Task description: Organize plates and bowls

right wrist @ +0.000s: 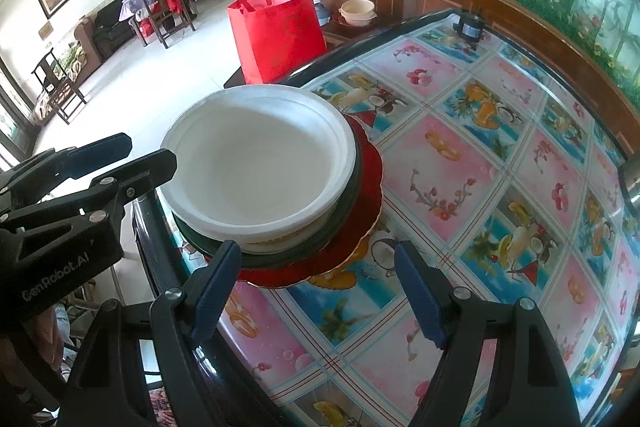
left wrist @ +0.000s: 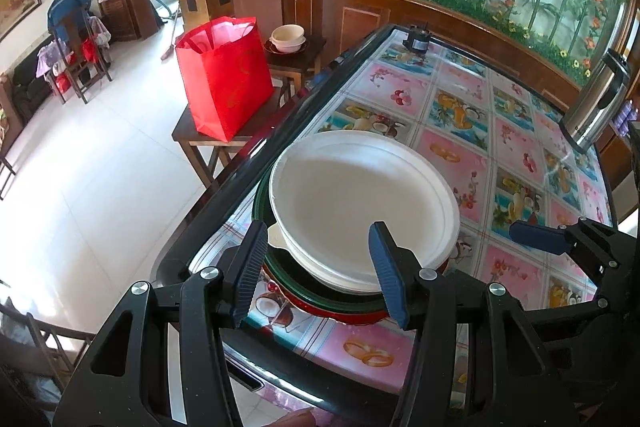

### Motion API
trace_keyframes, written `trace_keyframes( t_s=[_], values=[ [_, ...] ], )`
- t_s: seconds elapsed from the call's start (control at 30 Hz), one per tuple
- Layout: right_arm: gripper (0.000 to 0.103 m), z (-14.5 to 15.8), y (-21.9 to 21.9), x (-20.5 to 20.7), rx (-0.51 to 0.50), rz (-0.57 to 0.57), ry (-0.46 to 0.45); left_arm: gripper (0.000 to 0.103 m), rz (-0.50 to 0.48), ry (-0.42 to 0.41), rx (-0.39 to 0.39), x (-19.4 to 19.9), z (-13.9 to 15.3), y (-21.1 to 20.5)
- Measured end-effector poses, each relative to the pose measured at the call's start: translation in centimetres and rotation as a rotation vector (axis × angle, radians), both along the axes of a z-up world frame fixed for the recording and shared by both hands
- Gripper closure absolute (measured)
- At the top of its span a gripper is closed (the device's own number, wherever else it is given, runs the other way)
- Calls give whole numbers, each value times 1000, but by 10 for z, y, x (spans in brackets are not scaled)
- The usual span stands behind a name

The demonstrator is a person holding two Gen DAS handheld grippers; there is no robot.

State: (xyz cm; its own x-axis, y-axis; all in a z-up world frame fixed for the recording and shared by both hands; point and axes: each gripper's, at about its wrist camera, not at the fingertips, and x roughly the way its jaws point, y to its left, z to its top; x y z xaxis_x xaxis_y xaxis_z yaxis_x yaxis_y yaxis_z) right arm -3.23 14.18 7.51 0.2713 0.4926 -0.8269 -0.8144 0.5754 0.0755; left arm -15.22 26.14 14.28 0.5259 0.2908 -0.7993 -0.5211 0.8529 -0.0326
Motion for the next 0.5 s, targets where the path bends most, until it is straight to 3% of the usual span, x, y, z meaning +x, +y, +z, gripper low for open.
trace_keyframes(
  t_s=[0.5],
  values=[
    [24,-1,3,2,-1,-3,0,50,-13,5,0,7,1,-1]
  ],
)
